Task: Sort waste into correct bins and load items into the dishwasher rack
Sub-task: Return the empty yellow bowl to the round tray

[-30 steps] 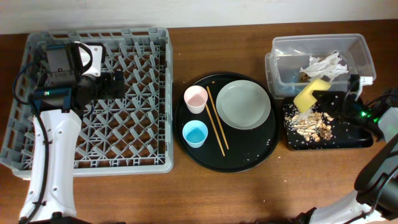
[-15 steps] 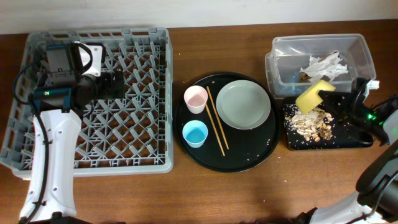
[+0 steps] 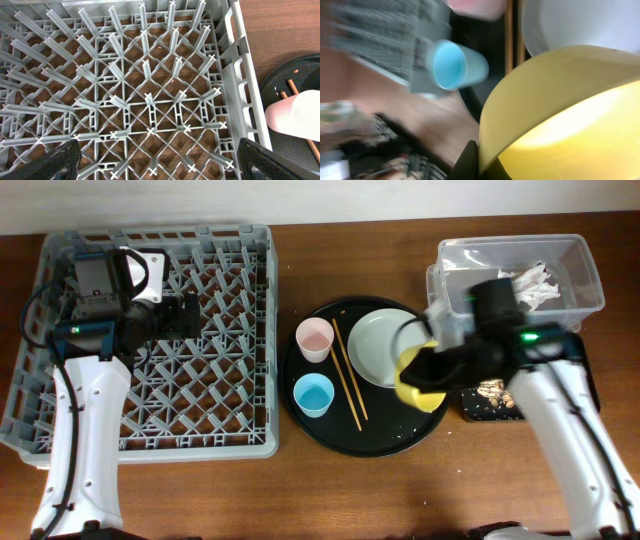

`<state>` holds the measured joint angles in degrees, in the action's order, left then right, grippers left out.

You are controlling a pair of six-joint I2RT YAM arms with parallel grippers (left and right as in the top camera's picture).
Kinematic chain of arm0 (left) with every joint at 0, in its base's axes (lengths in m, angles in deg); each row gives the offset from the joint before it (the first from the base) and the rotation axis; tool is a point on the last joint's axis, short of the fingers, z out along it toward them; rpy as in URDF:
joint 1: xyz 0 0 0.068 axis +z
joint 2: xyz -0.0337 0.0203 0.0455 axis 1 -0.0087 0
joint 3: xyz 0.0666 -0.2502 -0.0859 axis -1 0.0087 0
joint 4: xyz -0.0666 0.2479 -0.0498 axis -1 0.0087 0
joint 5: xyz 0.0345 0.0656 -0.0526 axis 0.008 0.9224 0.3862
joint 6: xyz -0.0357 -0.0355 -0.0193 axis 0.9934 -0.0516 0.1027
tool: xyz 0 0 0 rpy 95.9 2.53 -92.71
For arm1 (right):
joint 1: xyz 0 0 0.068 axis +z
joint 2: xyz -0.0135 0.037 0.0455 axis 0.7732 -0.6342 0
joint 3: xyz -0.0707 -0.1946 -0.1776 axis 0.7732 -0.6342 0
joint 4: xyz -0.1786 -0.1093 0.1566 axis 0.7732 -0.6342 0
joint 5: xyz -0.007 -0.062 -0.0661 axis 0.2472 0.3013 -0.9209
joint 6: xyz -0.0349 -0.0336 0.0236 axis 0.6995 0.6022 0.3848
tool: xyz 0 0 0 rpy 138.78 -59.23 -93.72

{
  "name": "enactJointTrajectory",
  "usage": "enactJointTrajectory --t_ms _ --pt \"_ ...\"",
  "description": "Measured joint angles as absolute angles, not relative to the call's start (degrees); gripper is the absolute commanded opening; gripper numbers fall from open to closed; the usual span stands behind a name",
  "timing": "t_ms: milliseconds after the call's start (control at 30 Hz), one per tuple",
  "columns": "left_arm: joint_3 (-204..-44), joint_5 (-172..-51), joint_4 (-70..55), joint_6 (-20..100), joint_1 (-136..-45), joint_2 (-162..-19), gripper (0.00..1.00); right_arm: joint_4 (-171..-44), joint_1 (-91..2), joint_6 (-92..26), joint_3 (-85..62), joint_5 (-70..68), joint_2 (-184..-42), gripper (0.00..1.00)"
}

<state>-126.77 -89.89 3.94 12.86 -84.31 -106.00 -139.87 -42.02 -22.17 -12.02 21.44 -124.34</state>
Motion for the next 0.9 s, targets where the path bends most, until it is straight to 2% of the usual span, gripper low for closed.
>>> enactJointTrajectory --t_ms 100,233,333,400,467,633,733,767,800,833,900 --pt "-126.77 -89.89 3.92 12.86 -84.31 -106.0 0.99 -138.99 -32.6 -27.38 -13.01 10.67 -129.22 0.04" --pt "-126.77 -89.87 3.94 12.86 -84.31 -106.0 0.99 -135.19 -27.13 -30.48 -13.47 5.07 -139.69 0.04" --pt "-126.77 -89.87 3.94 12.86 -84.31 -106.0 0.99 -134.99 -25.86 -31.18 -13.51 4.13 -145.0 0.05" --pt "-126.77 -89.87 3.94 12.86 -84.31 -106.0 0.99 -134.95 -25.71 -31.13 -13.49 4.09 -145.85 0.16" --pt "-126.77 -89.87 3.94 12.86 -84.31 -106.0 0.99 -135.3 -25.67 -31.38 -13.49 4.22 -146.18 0.2" --pt "-126.77 -89.89 3.96 12.86 -84.31 -106.0 0.99 -139.6 -25.67 -31.35 -12.44 7.02 -146.49 0.23" --pt "-126.77 -89.87 3.96 12.86 -84.31 -106.0 0.99 -145.83 -25.67 -31.29 -6.01 7.63 -146.59 0.27" --pt "-126.77 -89.87 3.94 12.86 -84.31 -106.0 0.99 -147.47 -25.67 -31.29 -2.8 7.83 -146.57 0.33" --pt "-126.77 -89.89 3.94 12.86 -84.31 -106.0 0.99 -148.52 -25.67 -31.42 0.5 7.94 -146.57 0.85" --pt "-126.77 -89.89 3.98 12.86 -84.31 -106.0 0.99 -148.83 -25.69 -31.11 2.77 7.98 -146.57 0.98" --pt "-126.77 -89.87 3.94 12.86 -84.31 -106.0 0.99 -147.76 -25.69 -31.31 6.03 8.37 -146.53 0.99"
